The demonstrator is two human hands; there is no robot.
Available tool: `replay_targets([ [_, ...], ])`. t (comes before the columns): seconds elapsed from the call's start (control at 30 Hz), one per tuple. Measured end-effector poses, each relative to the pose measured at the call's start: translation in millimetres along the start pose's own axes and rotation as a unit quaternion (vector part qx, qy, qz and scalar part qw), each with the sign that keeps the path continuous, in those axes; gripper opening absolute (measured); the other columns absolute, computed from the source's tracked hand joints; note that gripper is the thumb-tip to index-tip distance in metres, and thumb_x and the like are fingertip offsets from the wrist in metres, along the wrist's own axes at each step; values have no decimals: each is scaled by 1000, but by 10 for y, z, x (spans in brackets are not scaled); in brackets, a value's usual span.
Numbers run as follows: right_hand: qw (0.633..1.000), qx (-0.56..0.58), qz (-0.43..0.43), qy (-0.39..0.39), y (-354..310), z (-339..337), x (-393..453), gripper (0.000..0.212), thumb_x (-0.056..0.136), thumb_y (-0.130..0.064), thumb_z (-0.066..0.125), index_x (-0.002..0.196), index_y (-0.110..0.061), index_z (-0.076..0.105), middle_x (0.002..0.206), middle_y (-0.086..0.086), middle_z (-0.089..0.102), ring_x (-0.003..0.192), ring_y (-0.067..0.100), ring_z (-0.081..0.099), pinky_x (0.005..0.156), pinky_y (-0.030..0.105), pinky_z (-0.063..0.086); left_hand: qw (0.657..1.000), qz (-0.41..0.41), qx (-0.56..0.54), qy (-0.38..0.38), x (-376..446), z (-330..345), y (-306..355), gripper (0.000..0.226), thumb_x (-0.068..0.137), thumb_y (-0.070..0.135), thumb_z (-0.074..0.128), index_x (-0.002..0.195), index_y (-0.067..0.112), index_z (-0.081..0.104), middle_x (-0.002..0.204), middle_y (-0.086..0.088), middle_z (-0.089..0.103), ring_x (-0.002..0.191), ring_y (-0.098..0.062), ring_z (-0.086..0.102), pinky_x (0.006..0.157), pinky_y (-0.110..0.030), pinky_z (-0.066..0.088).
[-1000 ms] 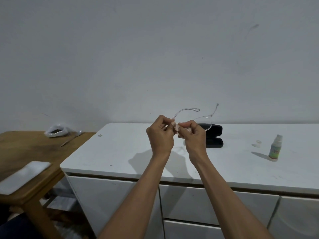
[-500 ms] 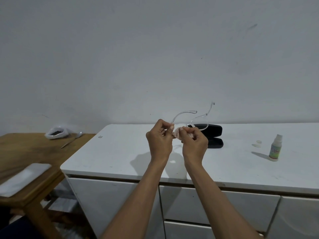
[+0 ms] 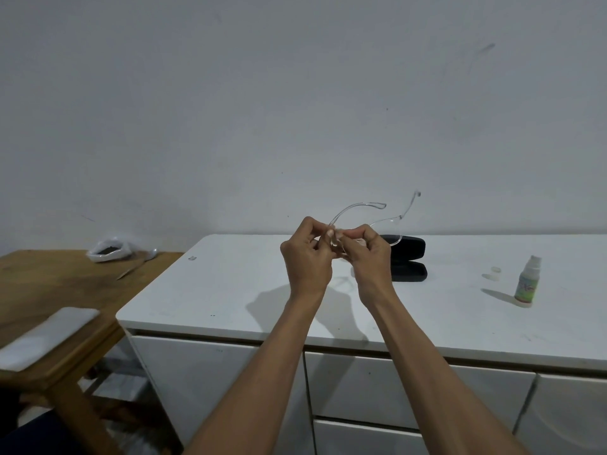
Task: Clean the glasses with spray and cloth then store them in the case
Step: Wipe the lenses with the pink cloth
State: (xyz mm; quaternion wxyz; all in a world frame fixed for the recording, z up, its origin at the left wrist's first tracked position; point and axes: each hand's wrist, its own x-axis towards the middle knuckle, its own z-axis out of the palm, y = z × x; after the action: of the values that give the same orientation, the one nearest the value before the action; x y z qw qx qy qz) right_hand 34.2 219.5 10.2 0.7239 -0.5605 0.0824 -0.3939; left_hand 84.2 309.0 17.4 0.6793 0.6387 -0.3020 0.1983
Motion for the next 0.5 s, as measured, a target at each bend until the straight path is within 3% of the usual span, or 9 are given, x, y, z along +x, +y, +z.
replay_targets([
  [0.17, 999, -30, 0, -32, 38, -57, -44, 9, 89, -3, 73, 81, -5, 69, 79, 22, 70, 85, 39, 75, 81, 44, 62, 999, -18, 26, 19, 23, -2, -53, 15, 88, 6, 72, 77, 12, 63, 71, 0, 71, 69, -28, 71, 63, -52, 59],
  [0.27, 997, -66, -6, -39, 51, -83, -70, 10, 85, -3, 77, 80, 0, 69, 69, 16, 65, 69, 22, 69, 71, 31, 59, 998, -36, 32, 30, 29, -28, -111, 15, 87, 5, 72, 77, 12, 63, 73, 4, 70, 73, -25, 72, 63, -51, 61],
  [0.37, 997, -75, -15, -28, 70, -111, -104, 9, 83, -1, 79, 81, 3, 71, 65, 5, 67, 60, 10, 63, 63, 19, 52, 998, -43, 27, 29, 34, -54, -124, 15, 90, 4, 71, 79, 10, 63, 77, -6, 70, 66, -29, 74, 57, -42, 63],
  [0.5, 994, -105, -25, -15, 97, -121, -115, 6, 83, -5, 80, 83, -1, 75, 64, -1, 70, 62, 11, 67, 63, 17, 53, 999, -41, 6, 23, 17, -89, -134, 11, 92, 3, 70, 83, 3, 64, 78, -14, 70, 58, -23, 74, 57, -37, 64],
])
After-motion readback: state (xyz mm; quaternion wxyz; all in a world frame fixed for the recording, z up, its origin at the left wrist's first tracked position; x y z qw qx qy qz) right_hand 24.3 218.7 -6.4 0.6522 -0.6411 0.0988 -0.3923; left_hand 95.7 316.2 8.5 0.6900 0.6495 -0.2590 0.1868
